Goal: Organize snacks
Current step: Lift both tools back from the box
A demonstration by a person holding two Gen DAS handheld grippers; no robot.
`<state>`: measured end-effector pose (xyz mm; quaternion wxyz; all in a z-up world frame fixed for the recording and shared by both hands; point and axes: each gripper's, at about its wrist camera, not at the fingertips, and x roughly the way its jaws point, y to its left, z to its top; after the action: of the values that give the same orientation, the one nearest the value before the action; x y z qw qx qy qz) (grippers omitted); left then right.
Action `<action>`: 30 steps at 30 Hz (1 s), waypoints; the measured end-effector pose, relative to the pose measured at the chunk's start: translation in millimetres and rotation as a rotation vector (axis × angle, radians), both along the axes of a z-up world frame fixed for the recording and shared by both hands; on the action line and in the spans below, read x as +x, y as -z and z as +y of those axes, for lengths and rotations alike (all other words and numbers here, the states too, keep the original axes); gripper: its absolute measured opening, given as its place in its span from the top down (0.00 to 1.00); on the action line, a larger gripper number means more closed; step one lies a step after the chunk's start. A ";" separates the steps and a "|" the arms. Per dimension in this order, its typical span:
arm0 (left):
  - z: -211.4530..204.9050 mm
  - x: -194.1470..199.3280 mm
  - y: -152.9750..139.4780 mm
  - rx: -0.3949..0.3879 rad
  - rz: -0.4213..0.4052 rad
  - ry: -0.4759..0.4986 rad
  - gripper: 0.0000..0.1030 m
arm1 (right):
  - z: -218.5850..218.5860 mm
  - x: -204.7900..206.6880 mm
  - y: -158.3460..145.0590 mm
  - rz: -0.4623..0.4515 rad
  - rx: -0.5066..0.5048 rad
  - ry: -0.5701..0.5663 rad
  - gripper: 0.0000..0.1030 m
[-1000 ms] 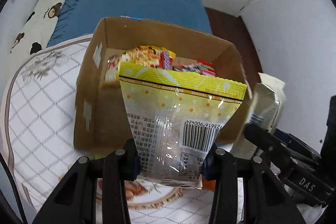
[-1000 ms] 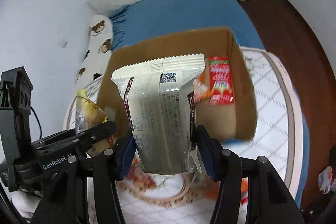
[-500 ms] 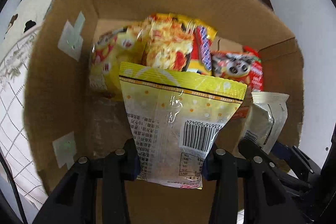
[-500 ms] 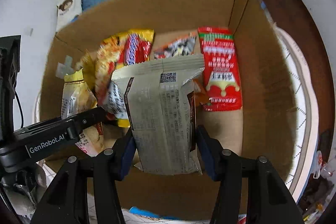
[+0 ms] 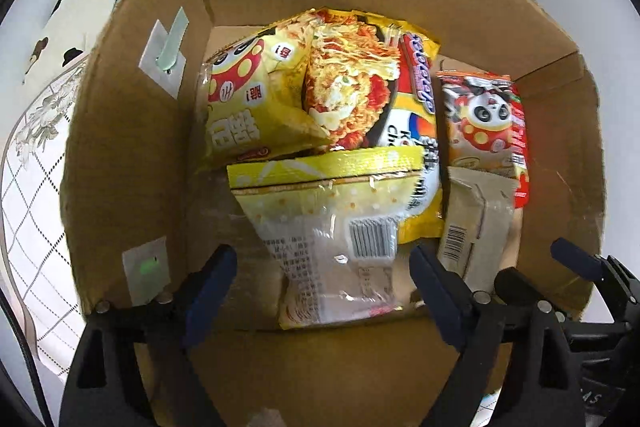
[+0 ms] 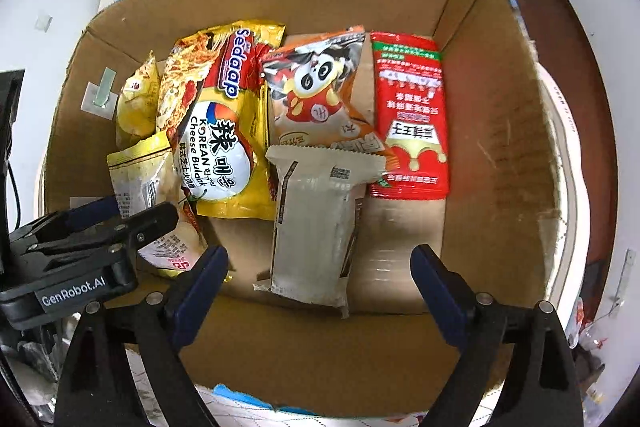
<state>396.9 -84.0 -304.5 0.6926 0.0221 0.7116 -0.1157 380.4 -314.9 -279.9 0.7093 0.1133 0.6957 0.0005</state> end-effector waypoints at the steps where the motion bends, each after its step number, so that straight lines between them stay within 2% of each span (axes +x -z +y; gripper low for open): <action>1: -4.4 -5.0 -3.9 -0.005 -0.006 0.000 0.14 | -0.2 -1.2 -2.6 -0.005 -0.002 0.000 0.08; 7: -17.0 -21.1 -41.4 0.023 -0.146 0.024 0.14 | -0.5 -12.0 -26.5 -0.073 -0.026 0.024 0.08; 10: -11.6 -37.7 -67.5 0.046 -0.249 0.013 0.14 | -2.3 -26.7 -43.8 -0.126 -0.052 0.027 0.08; 18: 12.3 -64.4 -118.9 0.031 -0.427 -0.004 0.14 | -4.8 -63.2 -94.4 -0.285 -0.107 0.032 0.08; 25: 20.0 -106.8 -160.6 0.009 -0.535 -0.018 0.14 | 6.0 -101.0 -146.1 -0.411 -0.138 -0.003 0.08; 30: 23.3 -132.4 -185.4 -0.003 -0.592 -0.014 0.14 | 12.4 -127.1 -171.7 -0.458 -0.112 -0.003 0.08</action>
<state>264.5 -60.7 -119.1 0.8708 0.0488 0.4787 -0.1006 253.3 -302.6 -108.3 0.8538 0.0699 0.5157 -0.0113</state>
